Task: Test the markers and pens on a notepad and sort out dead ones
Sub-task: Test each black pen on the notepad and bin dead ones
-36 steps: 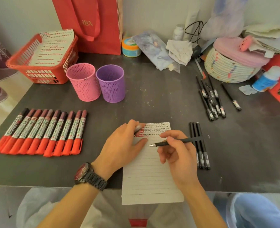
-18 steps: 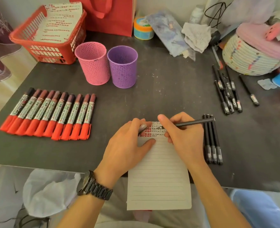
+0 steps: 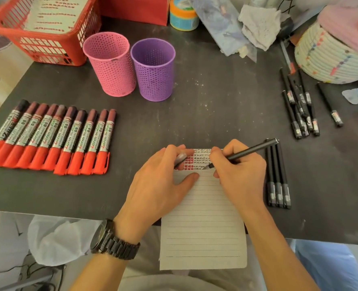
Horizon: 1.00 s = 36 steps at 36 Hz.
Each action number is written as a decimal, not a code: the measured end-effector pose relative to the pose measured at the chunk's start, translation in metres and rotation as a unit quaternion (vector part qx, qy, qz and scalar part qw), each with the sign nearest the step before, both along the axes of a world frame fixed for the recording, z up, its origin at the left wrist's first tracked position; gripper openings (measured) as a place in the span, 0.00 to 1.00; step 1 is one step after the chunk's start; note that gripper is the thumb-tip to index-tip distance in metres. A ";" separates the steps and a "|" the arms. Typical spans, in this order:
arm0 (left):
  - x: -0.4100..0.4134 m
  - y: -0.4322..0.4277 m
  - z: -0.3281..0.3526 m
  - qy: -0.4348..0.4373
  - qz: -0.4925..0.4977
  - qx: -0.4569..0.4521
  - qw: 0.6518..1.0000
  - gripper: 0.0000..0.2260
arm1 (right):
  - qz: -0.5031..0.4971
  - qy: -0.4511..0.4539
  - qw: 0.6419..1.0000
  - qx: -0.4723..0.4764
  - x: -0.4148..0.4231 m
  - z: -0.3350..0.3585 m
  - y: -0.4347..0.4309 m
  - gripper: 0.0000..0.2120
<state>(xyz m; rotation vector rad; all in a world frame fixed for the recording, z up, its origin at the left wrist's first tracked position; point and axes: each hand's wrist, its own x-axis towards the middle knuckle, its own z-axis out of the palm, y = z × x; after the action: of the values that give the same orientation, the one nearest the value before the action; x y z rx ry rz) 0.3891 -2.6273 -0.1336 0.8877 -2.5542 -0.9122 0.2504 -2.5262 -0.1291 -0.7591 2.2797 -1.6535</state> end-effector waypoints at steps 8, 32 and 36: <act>0.000 0.000 0.001 0.001 0.002 0.001 1.000 0.17 | 0.004 0.015 1.000 0.014 -0.001 -0.001 -0.002 0.14; 0.000 -0.001 -0.003 0.009 -0.001 -0.007 1.000 0.16 | 0.007 0.031 0.999 0.032 0.000 0.000 -0.003 0.15; 0.000 0.000 -0.002 0.010 -0.001 -0.008 1.000 0.17 | 0.009 0.035 0.999 0.040 -0.001 0.000 -0.003 0.15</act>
<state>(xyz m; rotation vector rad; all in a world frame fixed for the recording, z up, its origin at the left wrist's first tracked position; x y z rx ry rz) 0.3890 -2.6277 -0.1360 0.8658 -2.5422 -0.8948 0.2495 -2.5293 -0.1292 -0.8292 2.3631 -1.5394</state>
